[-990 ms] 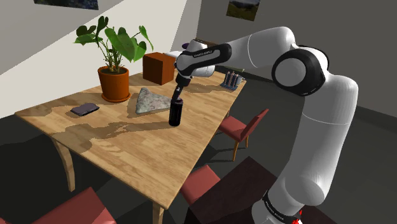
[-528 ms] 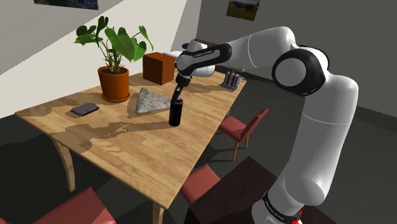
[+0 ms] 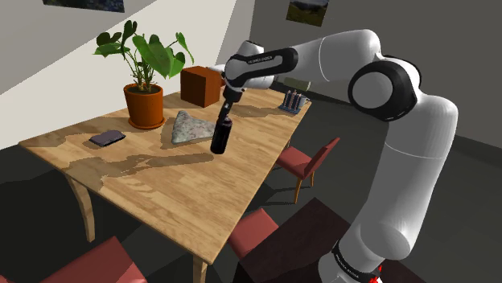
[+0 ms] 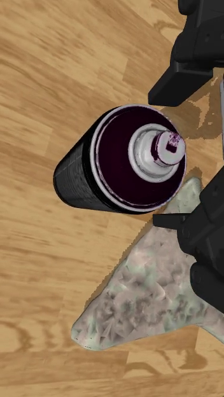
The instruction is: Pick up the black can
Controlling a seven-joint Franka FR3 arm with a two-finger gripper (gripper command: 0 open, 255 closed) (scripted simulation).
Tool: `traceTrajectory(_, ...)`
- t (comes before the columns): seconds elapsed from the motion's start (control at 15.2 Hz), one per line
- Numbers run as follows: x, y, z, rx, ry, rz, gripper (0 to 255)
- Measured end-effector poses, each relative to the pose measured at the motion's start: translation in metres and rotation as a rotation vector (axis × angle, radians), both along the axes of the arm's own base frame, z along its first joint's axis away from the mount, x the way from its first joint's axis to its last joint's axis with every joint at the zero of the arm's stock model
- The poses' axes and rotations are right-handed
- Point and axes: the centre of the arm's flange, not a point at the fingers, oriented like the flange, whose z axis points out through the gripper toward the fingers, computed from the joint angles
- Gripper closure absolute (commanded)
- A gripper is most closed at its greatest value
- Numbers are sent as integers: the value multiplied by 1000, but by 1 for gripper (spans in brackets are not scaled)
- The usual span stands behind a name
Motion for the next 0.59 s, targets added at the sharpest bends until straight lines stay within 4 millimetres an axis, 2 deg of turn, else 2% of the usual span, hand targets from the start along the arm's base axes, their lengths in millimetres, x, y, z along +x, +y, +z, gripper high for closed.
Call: traceTrajectory(0.59,0,0,45,0,0,0,255)
